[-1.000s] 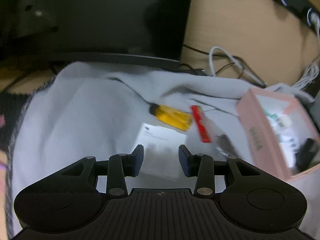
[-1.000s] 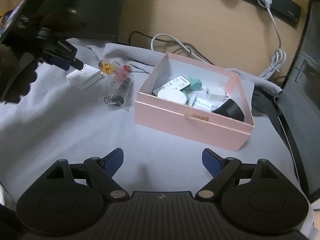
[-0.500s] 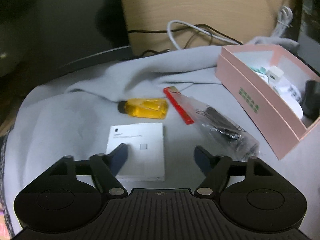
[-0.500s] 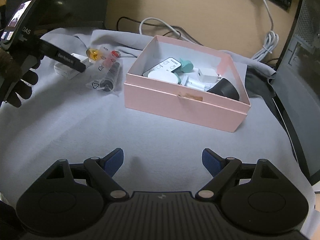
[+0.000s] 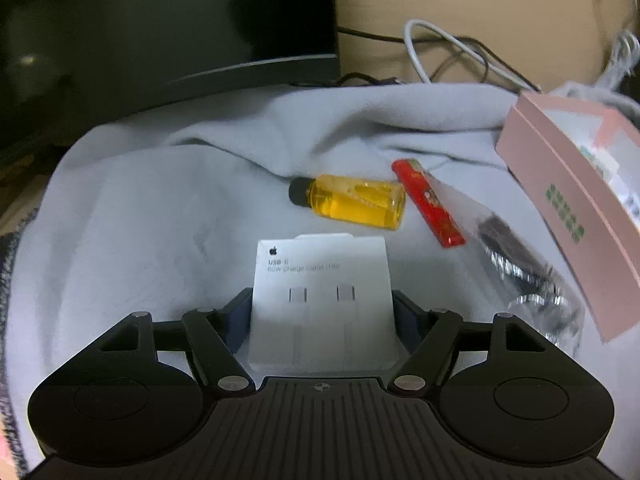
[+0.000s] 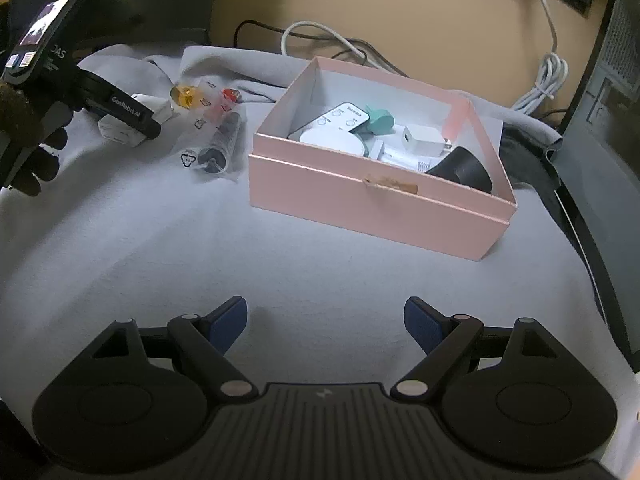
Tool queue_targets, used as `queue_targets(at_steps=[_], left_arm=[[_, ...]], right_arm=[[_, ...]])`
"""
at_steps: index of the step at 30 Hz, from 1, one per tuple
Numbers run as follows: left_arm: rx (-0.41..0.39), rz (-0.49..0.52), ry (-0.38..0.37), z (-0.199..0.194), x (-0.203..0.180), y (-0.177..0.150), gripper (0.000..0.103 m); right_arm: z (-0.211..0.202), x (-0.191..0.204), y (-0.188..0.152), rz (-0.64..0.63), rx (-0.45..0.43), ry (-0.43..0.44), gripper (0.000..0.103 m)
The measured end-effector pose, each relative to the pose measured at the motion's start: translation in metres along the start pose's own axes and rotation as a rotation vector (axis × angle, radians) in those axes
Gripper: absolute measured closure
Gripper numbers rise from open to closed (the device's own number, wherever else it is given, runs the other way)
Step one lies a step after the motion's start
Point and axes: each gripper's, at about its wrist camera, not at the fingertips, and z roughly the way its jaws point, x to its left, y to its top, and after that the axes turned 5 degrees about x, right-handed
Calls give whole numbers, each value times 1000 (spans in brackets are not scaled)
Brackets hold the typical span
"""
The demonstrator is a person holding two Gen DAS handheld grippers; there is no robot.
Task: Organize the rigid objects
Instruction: 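Grasp the white Apple USB-C cable box with the left tool, then grasp the yellow oil bottle with the right tool while the left holds the cable box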
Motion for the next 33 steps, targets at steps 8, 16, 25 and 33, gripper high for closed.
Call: queue_targets(at_steps=[8,16,25,33], left_arm=[[-25,-94,-12,4,3,4,26],[-67,-93,-57,-25,8,-12,29],[8,-203,-46,-80,28,-58,29],[101,-281,-62,-100,51,-89,29]], right_arm=[[1,0,-2,22,8,-6,17],[-9,2,1,29,-21,-27,17],[-14,27,57,-17,-119,45,17],[15,88,139,-119,-186,195,29]])
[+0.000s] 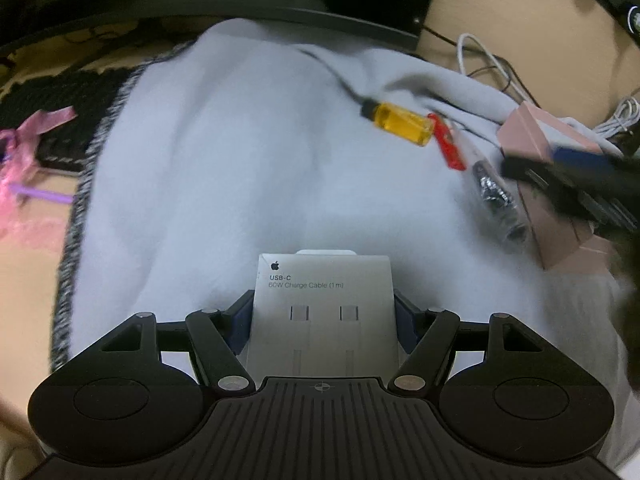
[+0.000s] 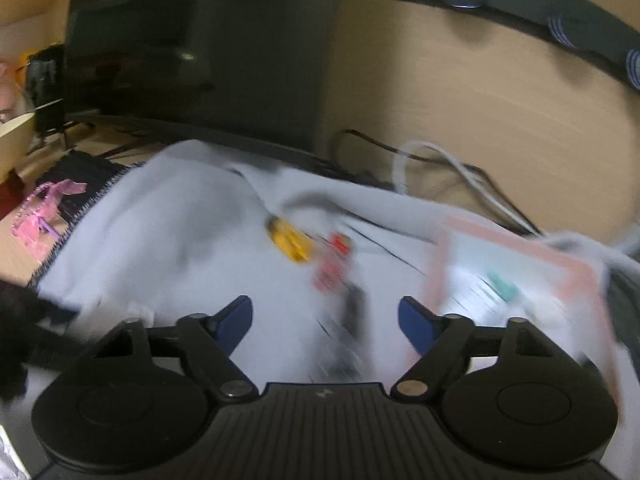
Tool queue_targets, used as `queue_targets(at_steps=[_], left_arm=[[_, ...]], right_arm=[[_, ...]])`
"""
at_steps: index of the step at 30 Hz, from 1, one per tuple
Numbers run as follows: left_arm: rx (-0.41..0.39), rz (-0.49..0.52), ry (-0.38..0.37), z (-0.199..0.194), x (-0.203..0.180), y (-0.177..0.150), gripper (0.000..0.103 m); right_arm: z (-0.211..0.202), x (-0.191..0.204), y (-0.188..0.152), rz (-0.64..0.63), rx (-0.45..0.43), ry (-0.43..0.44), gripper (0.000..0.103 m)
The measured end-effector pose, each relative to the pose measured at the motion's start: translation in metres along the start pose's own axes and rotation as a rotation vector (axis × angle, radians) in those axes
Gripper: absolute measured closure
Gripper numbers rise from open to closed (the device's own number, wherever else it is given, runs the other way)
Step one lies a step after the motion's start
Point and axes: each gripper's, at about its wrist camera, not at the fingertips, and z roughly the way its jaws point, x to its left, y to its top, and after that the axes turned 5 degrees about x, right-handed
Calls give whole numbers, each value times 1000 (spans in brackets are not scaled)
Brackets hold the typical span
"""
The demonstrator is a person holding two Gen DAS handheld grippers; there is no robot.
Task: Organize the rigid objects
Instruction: 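Grasp the yellow oil bottle with the right tool while the left holds the cable box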
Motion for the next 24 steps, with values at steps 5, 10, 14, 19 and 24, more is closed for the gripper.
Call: queue_targets(at_steps=[5,10,14,19,24], left_arm=[[-21,-1,30,-17,13,-5,29],[-31,-7,46,-26,23,-10,29],[-32,-5,38,-27,27,-12,29],[-32,18,23,-25,24,-9,29],[-22,48,1,-16,15,-4,29]], right_arm=[[77,22,46,-43,68,40,40],[151,42,76,-104,142,-46,40],[180,46,85,-94,215,-33,66],[157,52,76,-124,218,-9,73],[93,53,32,-149,212,81,74]])
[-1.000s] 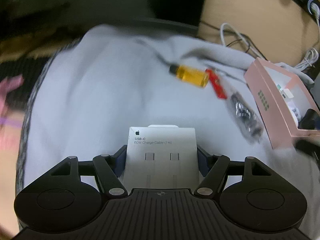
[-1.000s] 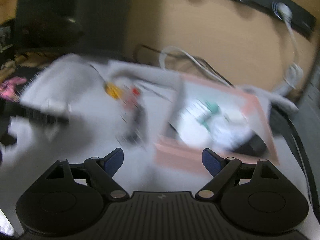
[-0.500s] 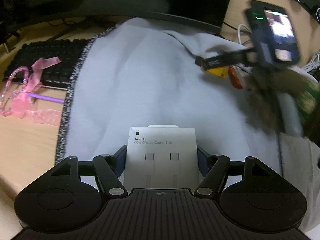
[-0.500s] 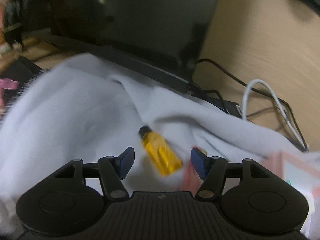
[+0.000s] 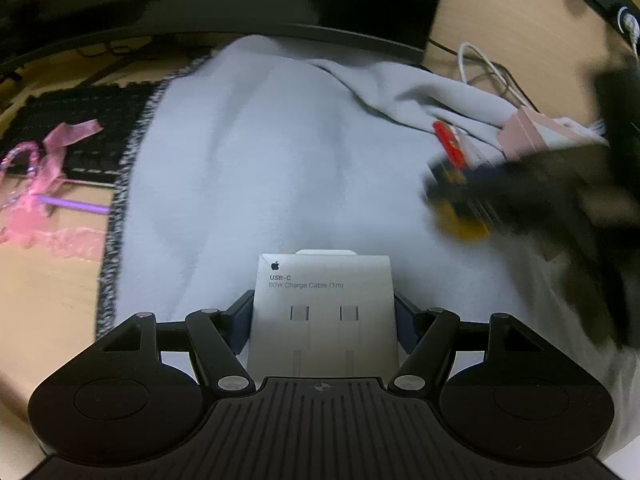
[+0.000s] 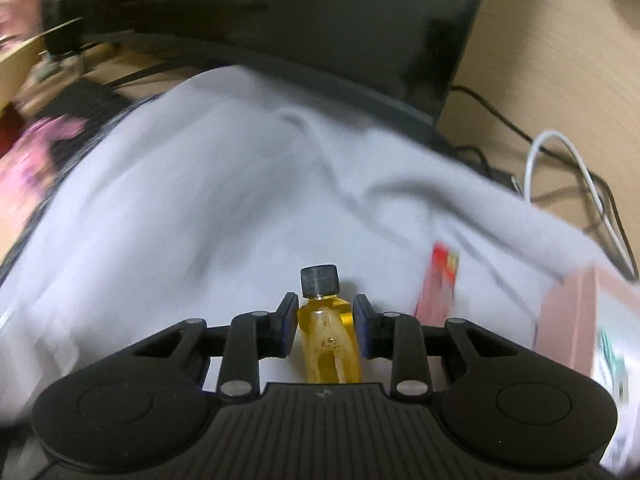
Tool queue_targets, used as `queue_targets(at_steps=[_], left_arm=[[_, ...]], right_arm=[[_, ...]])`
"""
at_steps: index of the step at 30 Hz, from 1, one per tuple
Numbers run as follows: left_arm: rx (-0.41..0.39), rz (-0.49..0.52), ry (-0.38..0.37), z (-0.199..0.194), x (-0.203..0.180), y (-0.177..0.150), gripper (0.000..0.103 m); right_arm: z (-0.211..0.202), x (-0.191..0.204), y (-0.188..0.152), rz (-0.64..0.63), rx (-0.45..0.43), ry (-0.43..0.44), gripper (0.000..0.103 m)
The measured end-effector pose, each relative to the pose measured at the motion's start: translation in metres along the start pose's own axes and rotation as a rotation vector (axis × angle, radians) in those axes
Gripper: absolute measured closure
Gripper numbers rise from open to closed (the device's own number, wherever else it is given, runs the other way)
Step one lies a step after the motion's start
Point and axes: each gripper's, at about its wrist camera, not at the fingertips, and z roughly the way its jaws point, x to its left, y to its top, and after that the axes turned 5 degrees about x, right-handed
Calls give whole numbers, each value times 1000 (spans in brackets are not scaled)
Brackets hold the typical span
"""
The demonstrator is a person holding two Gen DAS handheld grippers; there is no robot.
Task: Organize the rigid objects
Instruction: 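Grasp the yellow oil bottle with the right tool while the left holds the cable box, then release the cable box into the pink box with the left tool while the right carries the bottle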
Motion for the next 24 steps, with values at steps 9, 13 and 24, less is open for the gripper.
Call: queue_targets(at_steps=[9,13,24], left_arm=[[45,73,-28,28,-28,3,29],[71,98,-26,38,-38,-1,29],[46,180,67,38,-57,-15,29]], right_arm=[[-49,13,-98,-73,18,-9,68],[-54,14,-119,-70,17,-67,47],[-58,3,-145,-2,-37,-334,39]])
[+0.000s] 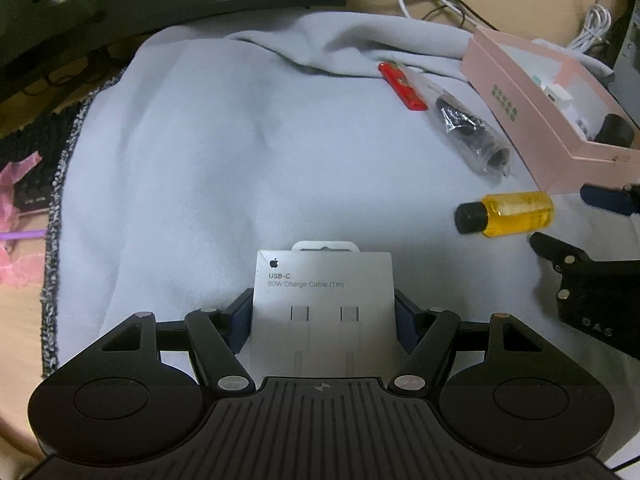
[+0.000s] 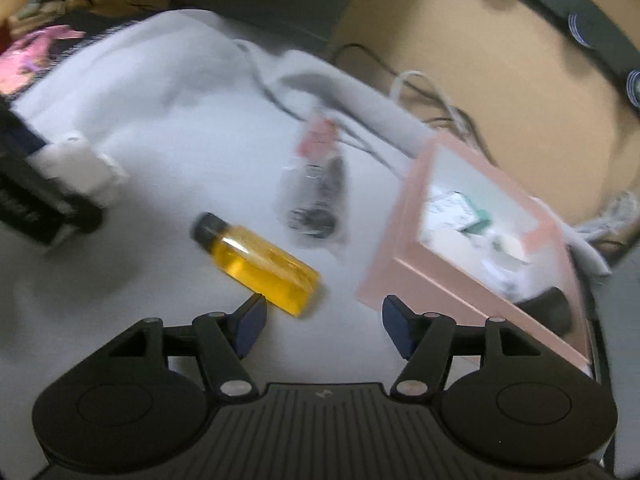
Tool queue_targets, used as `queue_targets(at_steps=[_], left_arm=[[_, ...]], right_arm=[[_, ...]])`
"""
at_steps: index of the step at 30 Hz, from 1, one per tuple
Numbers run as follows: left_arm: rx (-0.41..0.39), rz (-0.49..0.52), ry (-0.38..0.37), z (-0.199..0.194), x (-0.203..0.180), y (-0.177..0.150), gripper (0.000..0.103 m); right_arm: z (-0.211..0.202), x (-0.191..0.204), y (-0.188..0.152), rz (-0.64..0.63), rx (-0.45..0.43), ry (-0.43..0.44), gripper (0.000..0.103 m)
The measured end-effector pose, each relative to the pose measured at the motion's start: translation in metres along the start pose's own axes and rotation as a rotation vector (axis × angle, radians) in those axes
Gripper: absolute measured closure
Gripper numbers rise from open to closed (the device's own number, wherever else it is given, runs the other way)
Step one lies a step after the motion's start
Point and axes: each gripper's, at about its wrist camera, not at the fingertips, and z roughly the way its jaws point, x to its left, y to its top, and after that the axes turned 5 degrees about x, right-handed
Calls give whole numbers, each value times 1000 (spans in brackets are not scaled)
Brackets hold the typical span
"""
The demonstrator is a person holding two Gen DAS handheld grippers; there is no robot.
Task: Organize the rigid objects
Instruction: 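Release the cable box into the pink box with the left tool while the right carries the bottle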
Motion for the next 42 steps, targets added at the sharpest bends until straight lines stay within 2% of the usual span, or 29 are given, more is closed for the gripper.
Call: queue_targets(at_steps=[1,3,4,6,9,13,16,18,19,20,25,28,32,34,38,42], left_arm=[[-4,-9,-5,0,2,-1,29],[-9,-23,-15,-1,5,-1,28],[-9,-29,-18,-2,6,-1,28],[-7,-33,-21,-2,7,-1,28],[-7,-29,-18,-3,8,-3,28],[-18,-15,-1,-3,6,-7,28],[-31,-19,-3,-2,5,-8,28],[-36,-16,-4,-3,7,-9,28],[-37,-15,-3,-3,6,-10,28],[-38,-15,-1,-4,6,-11,28],[-57,13,7,-6,-3,-17,29],[-38,45,-46,-10,-12,-17,29],[-18,136,-193,-24,-43,-16,29],[-32,189,-250,-34,-65,-14,29],[-122,239,-319,-57,-103,8,29],[-252,256,-302,-74,-135,56,29]], right_arm=[[-1,-5,-1,41,1,23,39],[-6,-15,-3,146,-5,133,34],[-8,-18,-4,191,-1,192,27],[-6,-14,-4,226,8,249,24],[6,-5,1,265,33,217,23],[20,-10,12,392,46,223,19],[28,-8,23,404,58,219,19],[30,-4,27,373,58,200,23],[28,-2,27,357,54,190,35],[26,-3,27,349,48,187,41],[5,-16,8,312,40,208,41],[-9,-33,-9,300,30,190,41],[-31,-64,-33,310,9,177,41],[-43,-81,-46,321,0,156,41],[-60,-119,-68,367,-16,109,41],[-72,-154,-83,393,-55,48,41]])
